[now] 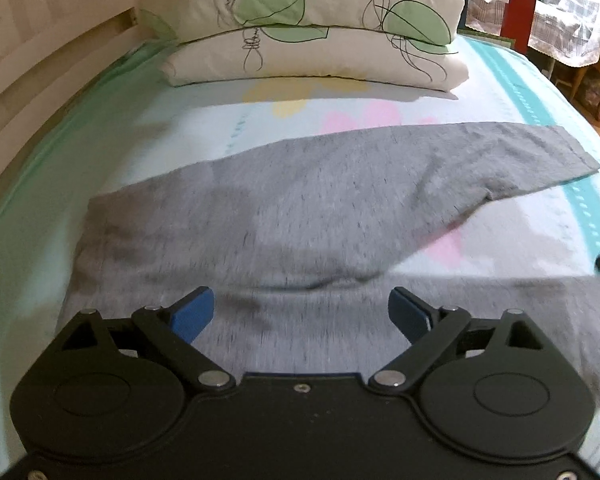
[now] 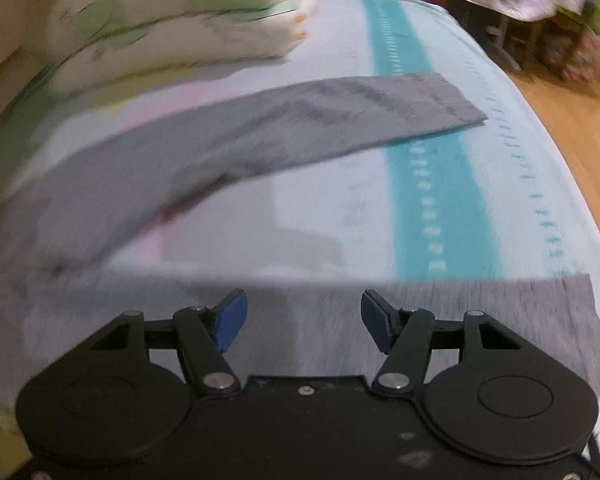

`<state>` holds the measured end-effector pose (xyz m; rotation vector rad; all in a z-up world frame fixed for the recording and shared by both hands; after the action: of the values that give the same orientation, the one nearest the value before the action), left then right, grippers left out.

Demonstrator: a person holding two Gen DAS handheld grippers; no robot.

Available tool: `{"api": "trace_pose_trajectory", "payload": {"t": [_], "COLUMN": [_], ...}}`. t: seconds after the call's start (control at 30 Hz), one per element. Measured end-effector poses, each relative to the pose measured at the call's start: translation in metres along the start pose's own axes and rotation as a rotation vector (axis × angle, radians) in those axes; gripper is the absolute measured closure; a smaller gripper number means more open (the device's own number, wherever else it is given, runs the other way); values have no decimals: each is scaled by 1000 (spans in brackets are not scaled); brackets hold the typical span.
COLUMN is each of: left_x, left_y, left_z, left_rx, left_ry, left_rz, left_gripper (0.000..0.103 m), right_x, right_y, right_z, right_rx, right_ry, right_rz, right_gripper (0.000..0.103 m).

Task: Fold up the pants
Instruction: 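Move the right gripper to the cuff of the upper pant leg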

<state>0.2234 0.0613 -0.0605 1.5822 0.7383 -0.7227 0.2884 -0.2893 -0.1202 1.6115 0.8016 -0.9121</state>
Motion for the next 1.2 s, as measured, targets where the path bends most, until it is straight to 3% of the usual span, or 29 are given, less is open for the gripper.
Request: {"api": "trace_pose_trajectory", "payload": {"t": [0.27,0.4,0.53,0.7,0.93,1.07,1.1,1.17,1.2], "left_x": [63,88,110,125,135,137,137,139,141], "left_y": [38,49,55,62,72,77,79,81,82], "left_z": [2,2,2,2,-1,-4,-4,-6,-7], "left_rx": [-3,25,46,50,78,85,85,85,87], "left_ry": [0,3,-12,-29,-24,-23,-23,-25,-28], "left_rz": [-21,-30,-56,-83,-93,-100,-101,-107,-111], "left_gripper": [9,9,9,9,9,9,9,9,9], "right_x": [67,97,121,143,170,178,179,184,185], "right_y": [90,120,146,172,173,181,184,189,191], "right_z": [56,90,115,132,157,158,157,155,153], "right_rx": [269,436,524,574,729,710,698,660,633], "right_ry": [-55,-75,-121,-151,-167,-168,-166,-175,-203], "right_rz": [56,61,91,109,56,69,71,62,63], "right_gripper": [38,38,38,38,37,37,43,72,99]}}
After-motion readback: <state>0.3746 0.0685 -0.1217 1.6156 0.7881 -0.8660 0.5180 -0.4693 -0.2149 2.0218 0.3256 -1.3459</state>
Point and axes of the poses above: each gripper's, at about its wrist camera, not at the fingertips, and x roughly the way its jaws point, z to its right, y to its top, the point moved 5 cm from there along x, roughly the way its jaws point, and after that the axes turned 5 degrees about x, right-handed, at the moved point
